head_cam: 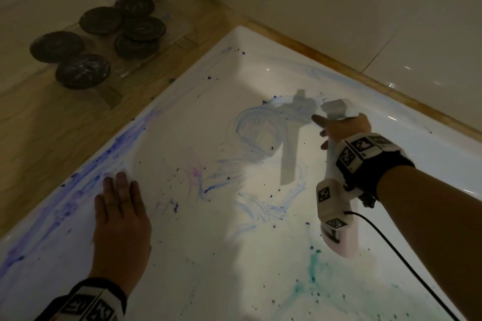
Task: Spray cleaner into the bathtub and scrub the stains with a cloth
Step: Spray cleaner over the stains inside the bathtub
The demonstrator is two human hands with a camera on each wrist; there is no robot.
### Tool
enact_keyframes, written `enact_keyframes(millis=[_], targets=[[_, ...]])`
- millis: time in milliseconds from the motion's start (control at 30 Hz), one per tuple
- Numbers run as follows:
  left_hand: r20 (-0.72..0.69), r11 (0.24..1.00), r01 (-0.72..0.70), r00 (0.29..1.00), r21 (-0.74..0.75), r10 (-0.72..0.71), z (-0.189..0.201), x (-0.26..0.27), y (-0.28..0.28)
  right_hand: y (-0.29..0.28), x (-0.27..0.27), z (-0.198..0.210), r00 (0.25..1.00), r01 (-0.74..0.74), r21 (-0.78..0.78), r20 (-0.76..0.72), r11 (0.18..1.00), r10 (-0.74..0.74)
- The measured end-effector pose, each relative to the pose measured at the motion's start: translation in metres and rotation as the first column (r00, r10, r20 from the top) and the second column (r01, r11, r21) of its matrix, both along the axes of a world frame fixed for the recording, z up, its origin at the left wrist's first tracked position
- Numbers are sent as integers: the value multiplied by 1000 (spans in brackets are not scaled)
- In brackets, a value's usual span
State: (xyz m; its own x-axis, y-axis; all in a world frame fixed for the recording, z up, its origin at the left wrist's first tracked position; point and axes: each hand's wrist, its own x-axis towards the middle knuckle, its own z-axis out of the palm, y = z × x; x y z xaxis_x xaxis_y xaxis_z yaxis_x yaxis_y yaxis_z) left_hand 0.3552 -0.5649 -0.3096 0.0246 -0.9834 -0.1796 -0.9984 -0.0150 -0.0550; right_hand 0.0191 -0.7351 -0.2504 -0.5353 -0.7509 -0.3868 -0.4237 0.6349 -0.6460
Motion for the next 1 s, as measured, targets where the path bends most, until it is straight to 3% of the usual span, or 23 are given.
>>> enact_keyframes(millis=[100,267,400,667,800,933,1000], targets=[[11,1000,-1,1000,-15,1,-2,0,0,3,4,-7,998,-62,37,22,997,62],[-2,1000,2,1000,-6,-2,-1,1,0,8,20,-13,998,4,-30,57,1000,-2],[-14,1000,-1,1000,-15,0,0,2,2,11,24,-16,987,-140,3,84,990,140],[-11,1000,19,1000,-17,-19,3,8,4,14,52,-18,995,-61,29,75,998,59],[5,998,36,999,-49,-36,7,12,9,27,61,-13,971,-223,109,112,969,211],[7,998,49,999,-31,-49,11,16,19,48,87,-9,987,-149,53,74,987,145],[13,999,35,999,16,-35,11,19,24,62,98,-7,978,-195,54,84,979,190]])
